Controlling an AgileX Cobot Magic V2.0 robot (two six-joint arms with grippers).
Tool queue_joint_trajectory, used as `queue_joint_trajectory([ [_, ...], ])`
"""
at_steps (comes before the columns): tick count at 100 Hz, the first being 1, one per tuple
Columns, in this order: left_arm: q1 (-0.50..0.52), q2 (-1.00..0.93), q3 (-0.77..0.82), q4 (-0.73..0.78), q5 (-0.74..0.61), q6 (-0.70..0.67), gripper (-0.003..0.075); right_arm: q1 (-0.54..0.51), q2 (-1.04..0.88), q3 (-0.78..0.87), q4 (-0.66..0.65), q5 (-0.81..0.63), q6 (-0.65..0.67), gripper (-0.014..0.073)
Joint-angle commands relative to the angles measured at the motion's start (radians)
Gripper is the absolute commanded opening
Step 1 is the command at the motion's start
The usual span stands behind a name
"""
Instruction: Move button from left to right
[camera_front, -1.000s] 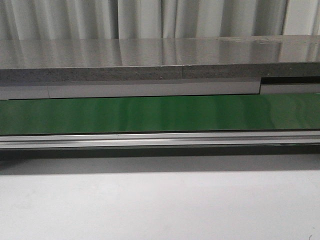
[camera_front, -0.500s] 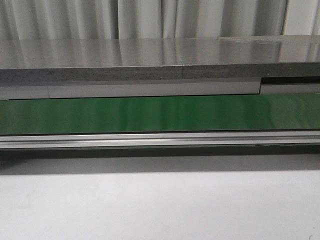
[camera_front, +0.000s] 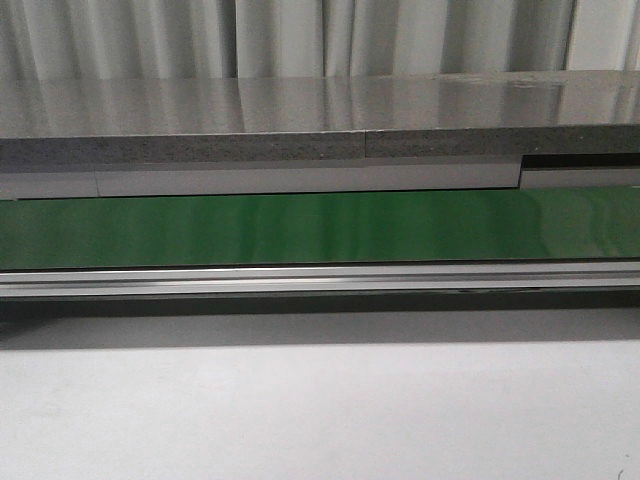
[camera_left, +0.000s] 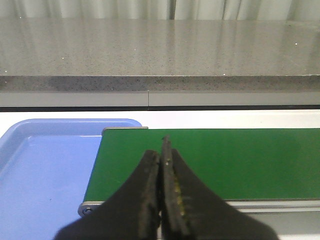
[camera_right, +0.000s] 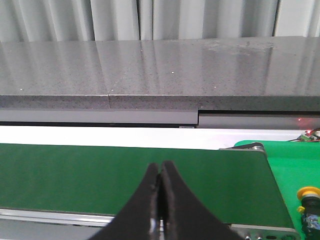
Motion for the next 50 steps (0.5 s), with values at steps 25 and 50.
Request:
queue_joint_trajectory([
  [25,-0.005,0.003,-0.027,-0.010,-0.085,-0.001,-0.0020,-0.001,-0.115,0.096,-0.034,-0.083,-0.002,-0.0067],
  [50,-0.005,0.003,-0.027,-0.010,-0.085,-0.001,-0.0020,-0.004,-0.293,0.250,-0.047,-0.083,-0.002,-0.0067],
])
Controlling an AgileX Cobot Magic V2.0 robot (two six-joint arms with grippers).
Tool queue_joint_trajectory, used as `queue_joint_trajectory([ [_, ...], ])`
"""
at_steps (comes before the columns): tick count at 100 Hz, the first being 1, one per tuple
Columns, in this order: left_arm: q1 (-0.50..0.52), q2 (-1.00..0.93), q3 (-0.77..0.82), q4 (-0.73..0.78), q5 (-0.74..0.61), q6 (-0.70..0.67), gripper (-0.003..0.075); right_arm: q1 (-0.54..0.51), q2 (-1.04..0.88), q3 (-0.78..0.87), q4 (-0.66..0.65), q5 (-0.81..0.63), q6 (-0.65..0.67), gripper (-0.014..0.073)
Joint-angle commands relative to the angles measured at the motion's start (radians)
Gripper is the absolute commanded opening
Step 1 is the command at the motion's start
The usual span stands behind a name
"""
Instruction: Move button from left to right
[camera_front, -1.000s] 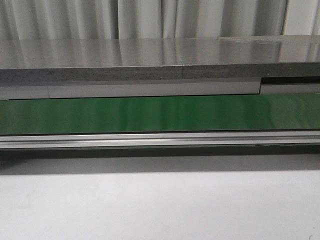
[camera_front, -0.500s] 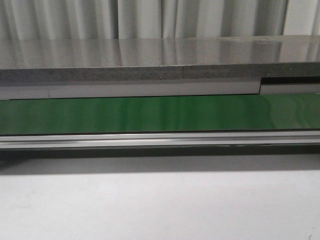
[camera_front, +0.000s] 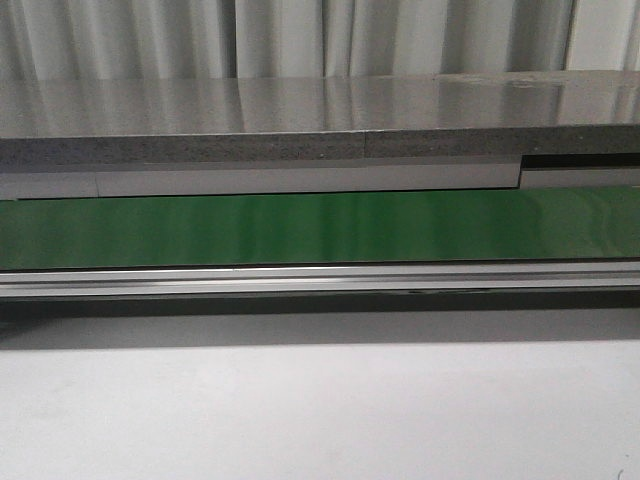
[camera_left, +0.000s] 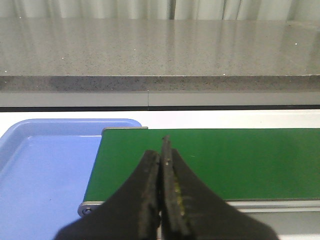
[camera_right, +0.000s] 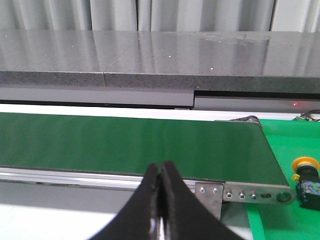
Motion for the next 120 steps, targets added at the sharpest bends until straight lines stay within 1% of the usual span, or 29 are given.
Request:
queue_joint_trajectory([
  [1,-0.005,0.003,-0.027,-0.010,-0.085,-0.001,-0.0020,-0.004,-0.040,0.016,-0.014,-0.083,-0.001,-0.0067],
  [11,-0.005,0.003,-0.027,-0.010,-0.085,-0.001,-0.0020,-0.005,-0.063,0.062,-0.014,-0.097,0.003,-0.0067],
  [16,-0.005,0.003,-0.027,-0.010,-0.085,-0.001,-0.0020,-0.006,-0.063,0.060,-0.015,-0.070,0.004,-0.0067],
  [120,-0.005,0.003,-0.027,-0.010,-0.085,-0.001,-0.0020,-0.006,-0.063,0.060,-0.019,-0.076,0.004,-0.0067],
])
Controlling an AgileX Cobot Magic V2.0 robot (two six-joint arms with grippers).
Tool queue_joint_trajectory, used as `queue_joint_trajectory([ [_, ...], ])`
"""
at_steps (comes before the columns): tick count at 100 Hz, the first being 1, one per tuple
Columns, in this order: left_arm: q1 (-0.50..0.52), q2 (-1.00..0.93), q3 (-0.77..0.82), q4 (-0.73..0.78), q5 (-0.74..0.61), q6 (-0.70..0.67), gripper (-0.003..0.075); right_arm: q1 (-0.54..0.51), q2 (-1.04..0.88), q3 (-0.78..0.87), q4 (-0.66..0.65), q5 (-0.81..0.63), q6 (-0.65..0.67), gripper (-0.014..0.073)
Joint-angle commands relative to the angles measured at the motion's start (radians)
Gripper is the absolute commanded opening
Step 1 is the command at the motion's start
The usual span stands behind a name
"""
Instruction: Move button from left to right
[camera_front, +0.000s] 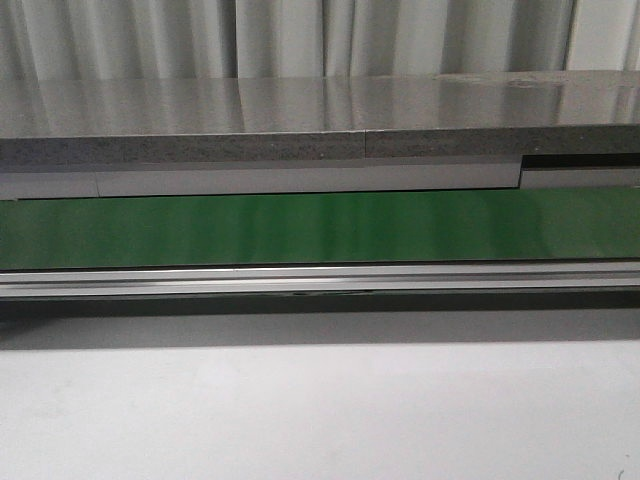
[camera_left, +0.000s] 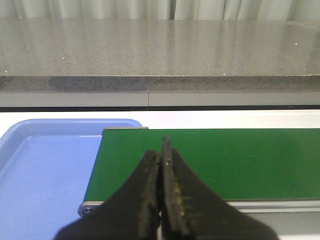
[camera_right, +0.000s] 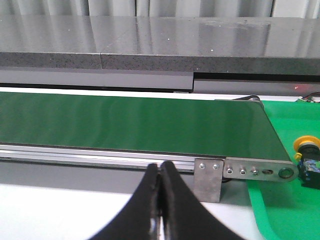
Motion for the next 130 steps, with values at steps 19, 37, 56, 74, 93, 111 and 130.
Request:
queue_joint_trajectory([
  [19,-0.005,0.003,-0.027,-0.010,-0.085,-0.001,-0.0020,-0.006,-0.019,-0.014,-0.012,-0.080,0.002,-0.0067],
  [37,-0.005,-0.005,-0.018,-0.008,-0.092,-0.001,-0.0020,-0.006,-0.019,-0.014,-0.012,-0.080,0.002,-0.0067],
  [56,-0.005,-0.096,0.065,0.004,-0.194,-0.015,-0.0020,-0.006,-0.019,-0.014,-0.012,-0.080,0.002,-0.0067],
  [74,-0.005,-0.239,0.173,0.082,-0.197,-0.112,-0.0020,-0.006,-0.019,-0.014,-0.012,-0.080,0.002,-0.0067],
  [93,-0.005,-0.390,0.268,0.082,-0.180,-0.112,-0.0020,-0.006,-0.019,-0.014,-0.012,-0.080,0.002,-0.0067],
  [111,-0.005,-0.409,0.318,0.087,-0.189,-0.130,-0.0020,-0.006,-0.018,-0.014,-0.012,-0.079,0.002,-0.0067],
  [130,-0.005,-0.409,0.321,0.104,-0.190,-0.135,-0.0020,-0.006,-0.018,-0.014,-0.012,-0.079,0.002,-0.0067],
])
